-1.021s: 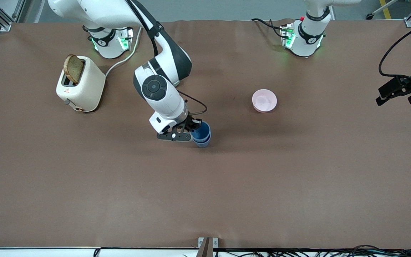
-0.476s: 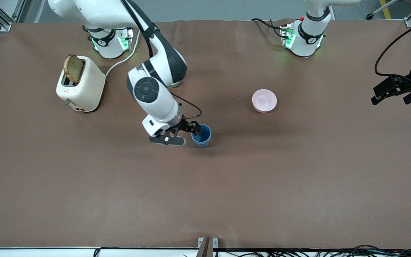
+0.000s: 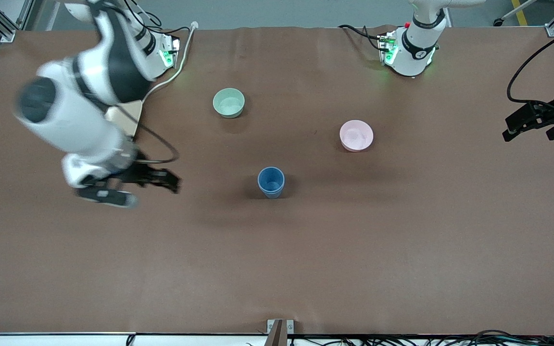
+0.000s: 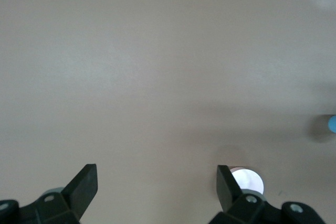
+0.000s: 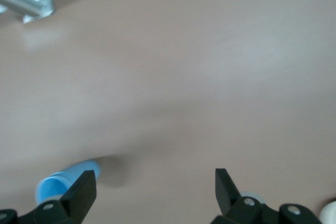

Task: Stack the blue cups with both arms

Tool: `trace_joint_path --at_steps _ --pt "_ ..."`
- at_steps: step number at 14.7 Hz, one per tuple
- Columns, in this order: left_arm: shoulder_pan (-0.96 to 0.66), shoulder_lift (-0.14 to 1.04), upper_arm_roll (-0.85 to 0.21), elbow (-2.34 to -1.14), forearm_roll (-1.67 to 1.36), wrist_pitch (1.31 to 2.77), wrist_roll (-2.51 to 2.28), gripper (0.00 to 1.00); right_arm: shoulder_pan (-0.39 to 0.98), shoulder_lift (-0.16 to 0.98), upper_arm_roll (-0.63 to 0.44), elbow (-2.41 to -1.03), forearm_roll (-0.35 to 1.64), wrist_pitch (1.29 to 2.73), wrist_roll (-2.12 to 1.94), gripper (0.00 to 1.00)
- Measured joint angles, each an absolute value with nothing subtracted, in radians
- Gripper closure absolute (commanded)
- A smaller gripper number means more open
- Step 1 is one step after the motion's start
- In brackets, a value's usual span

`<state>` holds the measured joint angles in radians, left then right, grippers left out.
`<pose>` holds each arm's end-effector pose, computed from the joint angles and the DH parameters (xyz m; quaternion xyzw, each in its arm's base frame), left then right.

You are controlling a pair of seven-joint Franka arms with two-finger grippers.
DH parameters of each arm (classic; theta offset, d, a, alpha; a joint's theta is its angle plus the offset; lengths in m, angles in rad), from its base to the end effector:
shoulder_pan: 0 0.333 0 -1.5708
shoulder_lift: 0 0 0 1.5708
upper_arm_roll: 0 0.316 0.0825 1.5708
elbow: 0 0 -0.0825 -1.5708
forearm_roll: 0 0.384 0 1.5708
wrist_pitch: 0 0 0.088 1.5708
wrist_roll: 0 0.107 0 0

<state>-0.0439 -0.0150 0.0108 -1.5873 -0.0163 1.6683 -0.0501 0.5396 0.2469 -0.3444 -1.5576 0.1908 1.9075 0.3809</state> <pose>0.5594 -0.0201 0.6341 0.9988 0.0089 0.0476 0.0102 0.6267 0.1602 0.5217 -0.9907 0.1113 -0.0421 0.0654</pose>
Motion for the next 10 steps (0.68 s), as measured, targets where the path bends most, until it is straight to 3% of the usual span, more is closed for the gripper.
trace_joint_path --at_steps 4,10 --pt "-0.044 -0.017 -0.005 -1.585 -0.014 1.669 -0.050 0.00 0.433 0.171 -0.413 -1.563 0.094 1.830 0.216 0.00" --pt "-0.040 -0.017 -0.006 -1.585 -0.014 1.674 -0.050 0.00 0.240 0.121 -0.423 -1.519 0.083 1.695 0.009 0.00"
